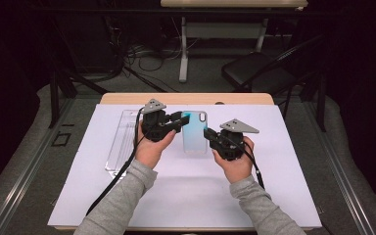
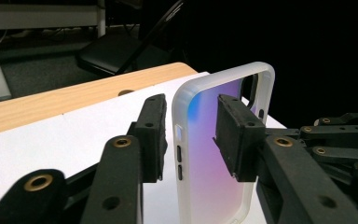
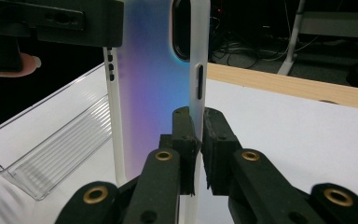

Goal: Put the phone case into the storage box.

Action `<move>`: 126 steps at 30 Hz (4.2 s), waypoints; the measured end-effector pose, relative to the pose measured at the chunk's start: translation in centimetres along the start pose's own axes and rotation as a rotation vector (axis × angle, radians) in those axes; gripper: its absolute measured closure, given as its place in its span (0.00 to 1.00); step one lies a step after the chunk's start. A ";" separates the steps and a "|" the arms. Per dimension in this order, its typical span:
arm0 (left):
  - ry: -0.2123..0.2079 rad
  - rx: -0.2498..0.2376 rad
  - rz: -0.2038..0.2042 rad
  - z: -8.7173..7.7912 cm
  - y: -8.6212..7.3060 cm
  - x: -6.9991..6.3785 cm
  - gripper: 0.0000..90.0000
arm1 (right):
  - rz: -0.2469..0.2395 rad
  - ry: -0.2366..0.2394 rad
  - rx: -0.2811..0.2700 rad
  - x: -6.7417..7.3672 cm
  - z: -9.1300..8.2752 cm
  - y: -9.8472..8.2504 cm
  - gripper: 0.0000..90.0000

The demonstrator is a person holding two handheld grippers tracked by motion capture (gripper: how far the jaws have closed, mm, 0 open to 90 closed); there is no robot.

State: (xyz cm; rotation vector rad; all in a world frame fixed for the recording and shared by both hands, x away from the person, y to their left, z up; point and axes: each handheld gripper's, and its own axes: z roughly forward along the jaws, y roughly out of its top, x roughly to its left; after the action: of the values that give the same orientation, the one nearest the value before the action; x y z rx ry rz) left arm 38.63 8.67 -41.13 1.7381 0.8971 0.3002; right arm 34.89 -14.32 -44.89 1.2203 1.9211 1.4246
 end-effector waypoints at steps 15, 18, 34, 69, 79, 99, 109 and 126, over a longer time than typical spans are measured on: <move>0.013 0.008 0.004 -0.2 0.0 0.1 0.85 | -0.004 0.001 -0.002 0.1 0.0 0.0 0.94; 0.011 0.009 0.006 -0.2 0.0 0.1 0.86 | -0.003 0.001 -0.003 0.1 -0.1 0.0 0.94; -0.011 0.009 -0.001 -0.5 0.2 0.4 0.91 | 0.002 0.004 -0.008 -0.1 -0.1 0.0 0.94; -0.038 0.003 -0.026 -0.5 0.2 0.8 0.93 | 0.007 0.012 -0.016 -0.2 -0.1 0.1 0.94; -0.041 0.004 -0.030 -0.5 0.2 0.8 0.93 | 0.009 0.011 -0.016 -0.3 -0.1 0.1 0.94; -0.047 0.000 -0.034 -0.4 0.2 0.9 0.93 | 0.013 0.013 -0.019 -0.3 -0.1 0.1 0.93; -0.050 -0.005 -0.037 -0.5 0.3 0.9 0.93 | 0.017 0.015 -0.022 -0.3 -0.2 0.1 0.93; -0.060 -0.001 -0.041 -0.3 0.2 0.9 0.94 | 0.023 0.045 -0.030 -0.3 -0.2 0.2 0.85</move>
State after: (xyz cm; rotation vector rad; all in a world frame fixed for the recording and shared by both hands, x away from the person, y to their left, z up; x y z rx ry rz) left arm 39.19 9.48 -41.06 1.7165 0.8881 0.2207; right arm 34.98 -14.66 -44.74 1.2099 1.9147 1.4992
